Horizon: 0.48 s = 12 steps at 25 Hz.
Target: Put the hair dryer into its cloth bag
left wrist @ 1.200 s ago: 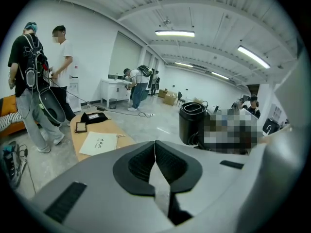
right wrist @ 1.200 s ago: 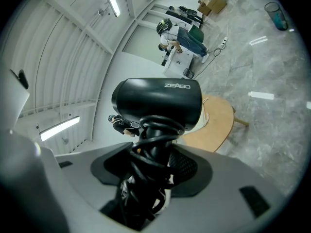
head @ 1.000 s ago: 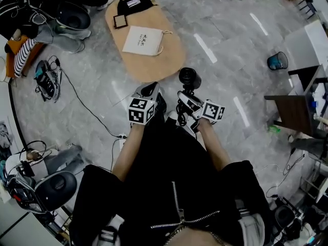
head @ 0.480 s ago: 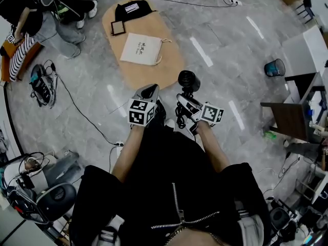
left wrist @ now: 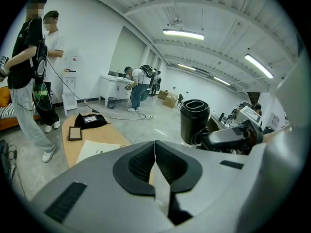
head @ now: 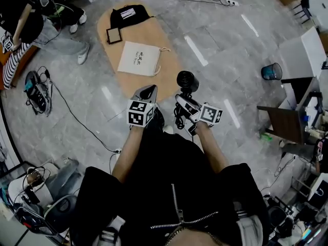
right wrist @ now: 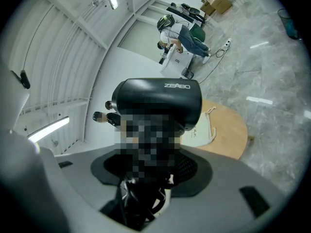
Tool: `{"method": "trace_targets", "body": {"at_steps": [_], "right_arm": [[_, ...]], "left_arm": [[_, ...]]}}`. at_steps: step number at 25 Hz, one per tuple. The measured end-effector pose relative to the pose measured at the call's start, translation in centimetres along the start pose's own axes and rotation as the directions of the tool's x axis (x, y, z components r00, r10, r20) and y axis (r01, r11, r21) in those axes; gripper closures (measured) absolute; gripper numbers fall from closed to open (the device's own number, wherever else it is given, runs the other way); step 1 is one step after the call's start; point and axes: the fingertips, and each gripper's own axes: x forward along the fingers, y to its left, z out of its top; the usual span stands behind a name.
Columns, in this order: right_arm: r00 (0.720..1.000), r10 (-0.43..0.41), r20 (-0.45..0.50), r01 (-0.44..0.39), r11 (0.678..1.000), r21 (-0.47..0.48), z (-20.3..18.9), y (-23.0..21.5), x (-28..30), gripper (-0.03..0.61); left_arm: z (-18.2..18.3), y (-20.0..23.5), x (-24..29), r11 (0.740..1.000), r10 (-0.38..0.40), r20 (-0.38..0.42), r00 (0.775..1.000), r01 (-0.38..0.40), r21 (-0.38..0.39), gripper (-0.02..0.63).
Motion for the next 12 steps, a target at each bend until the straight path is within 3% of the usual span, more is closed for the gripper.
{"method": "trace_targets", "body": {"at_steps": [12], "right_arm": [[0.998,-0.046,0.035,0.045,0.999,0.021,4.3,-0.8,5.7,0.344]], "left_arm": [[1.8,6.2,4.4,0.998,-0.039,-0.051,0.998,0.042,0.047,0.598]]}}
